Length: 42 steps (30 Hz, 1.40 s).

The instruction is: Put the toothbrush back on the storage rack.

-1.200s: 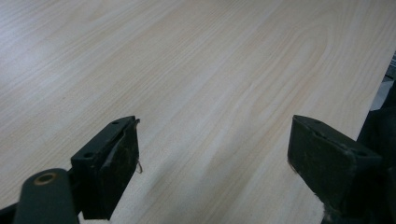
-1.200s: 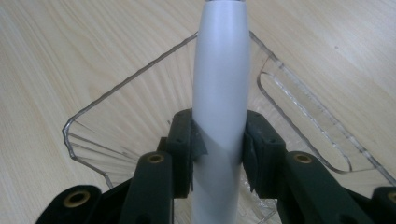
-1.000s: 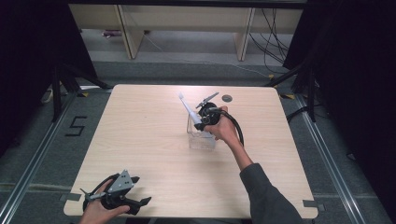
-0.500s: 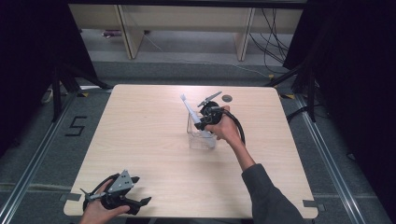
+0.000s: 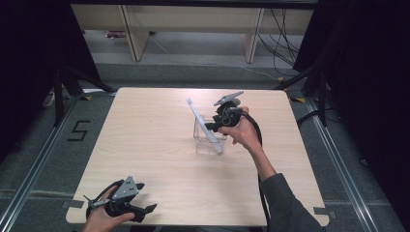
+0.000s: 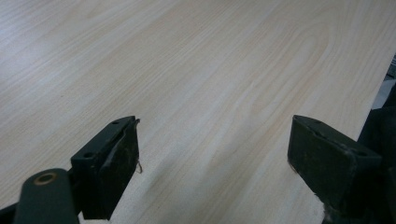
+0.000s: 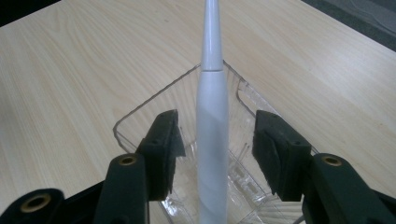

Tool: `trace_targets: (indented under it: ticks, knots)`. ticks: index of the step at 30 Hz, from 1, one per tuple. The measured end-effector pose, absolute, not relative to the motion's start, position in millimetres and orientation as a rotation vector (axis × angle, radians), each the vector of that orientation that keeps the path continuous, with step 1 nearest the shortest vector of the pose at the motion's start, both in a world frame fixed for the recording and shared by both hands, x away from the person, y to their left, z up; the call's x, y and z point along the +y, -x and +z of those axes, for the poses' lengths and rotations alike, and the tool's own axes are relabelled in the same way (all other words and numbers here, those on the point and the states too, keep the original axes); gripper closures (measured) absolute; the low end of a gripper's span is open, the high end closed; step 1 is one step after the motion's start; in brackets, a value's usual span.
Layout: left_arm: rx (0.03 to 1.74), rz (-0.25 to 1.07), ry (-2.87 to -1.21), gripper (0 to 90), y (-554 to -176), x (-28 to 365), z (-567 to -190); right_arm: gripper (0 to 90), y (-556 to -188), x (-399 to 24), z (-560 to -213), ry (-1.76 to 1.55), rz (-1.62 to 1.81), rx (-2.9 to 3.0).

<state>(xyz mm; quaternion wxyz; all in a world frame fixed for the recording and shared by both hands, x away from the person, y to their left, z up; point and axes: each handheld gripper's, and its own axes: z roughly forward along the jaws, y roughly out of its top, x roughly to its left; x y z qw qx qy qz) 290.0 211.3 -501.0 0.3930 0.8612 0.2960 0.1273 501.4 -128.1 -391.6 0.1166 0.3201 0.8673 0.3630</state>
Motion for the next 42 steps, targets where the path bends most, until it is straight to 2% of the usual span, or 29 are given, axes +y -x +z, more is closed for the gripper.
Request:
trace_targets:
  ticks: [26,42]
  knots:
    - [0.75,0.323,-2.192,16.0,-290,212,-501,42.9,-482,-153,-379,-0.936,1.166,2.493]
    - [0.745,0.335,-2.204,16.0,-291,213,-501,41.7,-470,-174,-381,-0.959,1.219,2.452]
